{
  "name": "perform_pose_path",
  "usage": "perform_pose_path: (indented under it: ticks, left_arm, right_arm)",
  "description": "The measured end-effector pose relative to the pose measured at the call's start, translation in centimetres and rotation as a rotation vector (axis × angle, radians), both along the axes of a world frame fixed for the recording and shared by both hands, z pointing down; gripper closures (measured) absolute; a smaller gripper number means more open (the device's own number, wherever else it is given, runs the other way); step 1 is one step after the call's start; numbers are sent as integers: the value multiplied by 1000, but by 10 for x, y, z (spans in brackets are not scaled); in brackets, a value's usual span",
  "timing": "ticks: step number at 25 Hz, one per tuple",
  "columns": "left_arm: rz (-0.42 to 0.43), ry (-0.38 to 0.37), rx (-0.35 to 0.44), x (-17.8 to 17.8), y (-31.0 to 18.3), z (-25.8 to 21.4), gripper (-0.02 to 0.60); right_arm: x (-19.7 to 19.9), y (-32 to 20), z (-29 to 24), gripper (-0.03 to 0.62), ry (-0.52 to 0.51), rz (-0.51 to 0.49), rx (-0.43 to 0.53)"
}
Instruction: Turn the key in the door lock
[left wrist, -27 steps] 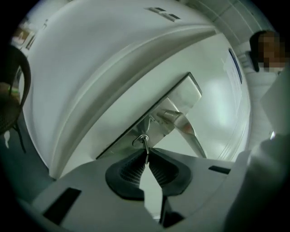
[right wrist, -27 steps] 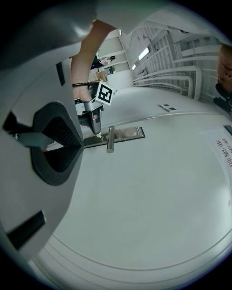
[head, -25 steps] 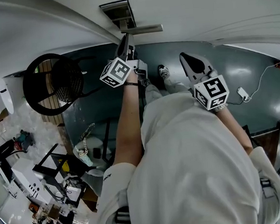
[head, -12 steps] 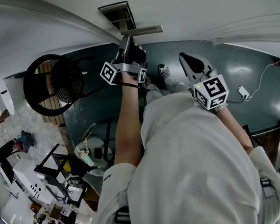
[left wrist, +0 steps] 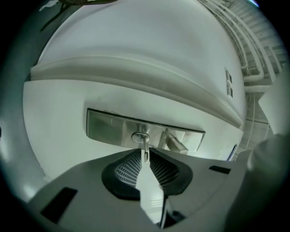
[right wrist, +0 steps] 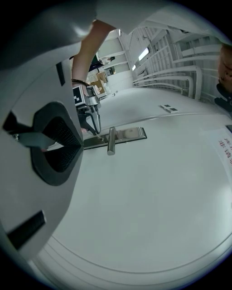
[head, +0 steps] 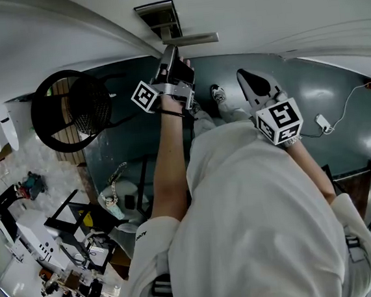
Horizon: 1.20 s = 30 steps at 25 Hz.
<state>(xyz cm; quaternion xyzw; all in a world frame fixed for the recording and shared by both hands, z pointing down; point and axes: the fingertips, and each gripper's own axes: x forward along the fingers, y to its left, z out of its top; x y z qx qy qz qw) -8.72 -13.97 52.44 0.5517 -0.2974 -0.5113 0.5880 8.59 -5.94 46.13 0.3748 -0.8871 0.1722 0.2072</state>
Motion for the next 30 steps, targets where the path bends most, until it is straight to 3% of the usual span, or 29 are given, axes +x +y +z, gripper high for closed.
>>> perform_pose_path:
  ticks: [3,7,9,16,20,23,27,30]
  left_arm:
    - [18,-91,19,2,3,-4,447]
    - [52,-237,11,4,11,-3,439]
    - [77,-363,-1,5,15,0,439]
    - [251,-1146,34,9,28,16,439]
    - [373,-1468,43,16,30,23,439]
    - [368,-1751,48,12,26,20,439]
    - [302,-2148,124,13,14,11,439]
    - [324,-2304,155,18,8,13,439]
  right_arm:
    - [0,0,0,602,-1,0,-2]
    - [-2,3,0,602,-2,-3,-2]
    - [-3,3,0,602,-3,-5,-1]
    - [-2,3,2,602,-5,-4,-2]
    - [-5,4,0,602,-4,-9,0]
    - [-5,3,0,602,-3,-7,-1]
    - [-4,3,0,602,-3,-1,-1]
    - [-5,2,1,602,-2,-3,-2]
